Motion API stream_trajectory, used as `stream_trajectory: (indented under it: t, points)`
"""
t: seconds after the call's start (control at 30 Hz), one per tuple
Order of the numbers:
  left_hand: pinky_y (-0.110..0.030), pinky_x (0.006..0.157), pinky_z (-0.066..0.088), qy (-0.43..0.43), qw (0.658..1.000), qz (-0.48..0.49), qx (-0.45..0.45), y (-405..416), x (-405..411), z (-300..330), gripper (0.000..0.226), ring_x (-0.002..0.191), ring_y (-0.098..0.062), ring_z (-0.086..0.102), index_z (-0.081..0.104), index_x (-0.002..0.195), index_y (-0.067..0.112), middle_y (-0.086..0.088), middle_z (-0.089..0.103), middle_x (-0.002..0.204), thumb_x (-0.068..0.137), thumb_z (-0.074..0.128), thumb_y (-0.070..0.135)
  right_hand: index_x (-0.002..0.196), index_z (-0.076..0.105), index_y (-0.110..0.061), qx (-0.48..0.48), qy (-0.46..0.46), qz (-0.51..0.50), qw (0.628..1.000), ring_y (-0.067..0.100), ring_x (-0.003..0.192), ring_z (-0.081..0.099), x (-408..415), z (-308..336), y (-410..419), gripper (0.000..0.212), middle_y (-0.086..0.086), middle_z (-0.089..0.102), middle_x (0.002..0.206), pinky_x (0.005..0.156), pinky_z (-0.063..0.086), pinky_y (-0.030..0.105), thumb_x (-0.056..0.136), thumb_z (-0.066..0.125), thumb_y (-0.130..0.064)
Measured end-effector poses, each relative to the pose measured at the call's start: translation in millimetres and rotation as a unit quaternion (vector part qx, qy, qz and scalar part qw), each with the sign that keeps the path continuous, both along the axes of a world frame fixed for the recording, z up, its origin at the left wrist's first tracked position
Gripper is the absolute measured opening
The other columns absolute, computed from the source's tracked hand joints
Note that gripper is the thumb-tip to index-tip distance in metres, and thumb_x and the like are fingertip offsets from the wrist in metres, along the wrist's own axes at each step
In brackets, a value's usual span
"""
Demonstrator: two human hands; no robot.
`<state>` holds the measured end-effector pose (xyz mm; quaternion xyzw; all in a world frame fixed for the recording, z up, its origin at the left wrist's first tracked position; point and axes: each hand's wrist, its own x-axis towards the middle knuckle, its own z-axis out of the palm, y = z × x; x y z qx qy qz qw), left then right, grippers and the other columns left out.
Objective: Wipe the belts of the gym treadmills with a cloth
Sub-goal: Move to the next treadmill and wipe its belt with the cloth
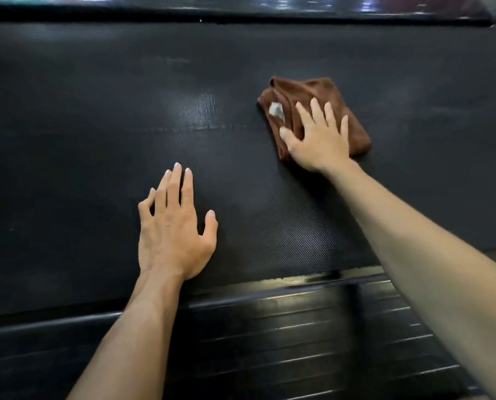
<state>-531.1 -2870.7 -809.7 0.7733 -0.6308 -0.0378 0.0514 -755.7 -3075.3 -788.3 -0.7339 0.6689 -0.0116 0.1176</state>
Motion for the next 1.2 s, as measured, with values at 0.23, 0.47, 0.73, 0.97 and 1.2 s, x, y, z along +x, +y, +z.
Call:
stream_trajectory:
  t: [0.23, 0.47, 0.73, 0.97, 1.2]
  points:
    - [-0.047, 0.119, 0.024, -0.009, 1.0, -0.002, 0.009, -0.6, 1.2, -1.1, 0.078, 0.158, -0.02, 0.009, 0.015, 0.163, 0.01, -0.006, 0.009, 0.171, 0.097, 0.026, 0.051, 0.167, 0.016, -0.03, 0.013, 0.0, 0.07, 0.997, 0.026, 0.161, -0.005, 78.3, 10.4, -71.2, 0.074, 0.001, 0.003, 0.175, 0.126, -0.009, 0.059, 0.102, 0.032, -0.061]
    - [-0.048, 0.119, 0.025, -0.011, 1.0, 0.001, 0.015, -1.6, 1.2, 1.6, 0.083, 0.158, -0.021, 0.01, 0.017, 0.163, 0.01, -0.007, 0.01, 0.171, 0.092, 0.019, 0.055, 0.162, 0.026, -0.042, 0.003, -0.05, 0.243, 0.969, 0.01, 0.16, 0.003, 26.9, 2.1, 23.5, 0.072, -0.012, 0.015, 0.173, 0.129, -0.005, 0.048, 0.096, 0.042, -0.067]
    - [-0.047, 0.121, 0.023, -0.004, 1.0, 0.0, 0.011, -2.1, 0.7, -1.3, 0.084, 0.158, -0.02, 0.008, 0.015, 0.163, 0.01, -0.006, 0.01, 0.171, 0.092, 0.019, 0.055, 0.165, 0.017, -0.038, 0.024, 0.005, 0.033, 0.999, 0.019, 0.161, -0.001, 18.7, 9.0, -35.5, 0.073, -0.004, 0.003, 0.175, 0.128, -0.005, 0.052, 0.101, 0.035, -0.066]
    - [-0.045, 0.123, 0.019, 0.011, 1.0, 0.0, 0.023, -2.9, -0.4, 5.2, 0.084, 0.158, -0.02, 0.006, 0.013, 0.163, 0.012, -0.006, 0.006, 0.172, 0.092, 0.019, 0.056, 0.165, 0.01, -0.041, 0.017, -0.001, 0.126, 0.992, 0.024, 0.161, -0.008, 69.0, 6.0, -5.1, 0.072, -0.001, -0.002, 0.175, 0.127, -0.009, 0.055, 0.102, 0.03, -0.067]
    - [-0.046, 0.126, 0.009, 0.064, 0.997, 0.042, -0.019, -19.9, 37.3, 26.5, 0.092, 0.158, -0.018, 0.003, 0.014, 0.163, 0.013, -0.005, 0.008, 0.172, 0.093, 0.038, 0.068, 0.166, 0.007, -0.037, 0.034, 0.032, 0.044, 0.998, 0.025, 0.16, -0.01, 33.5, 4.1, 20.9, 0.075, 0.002, -0.007, 0.175, 0.127, -0.008, 0.055, 0.101, 0.027, -0.07]
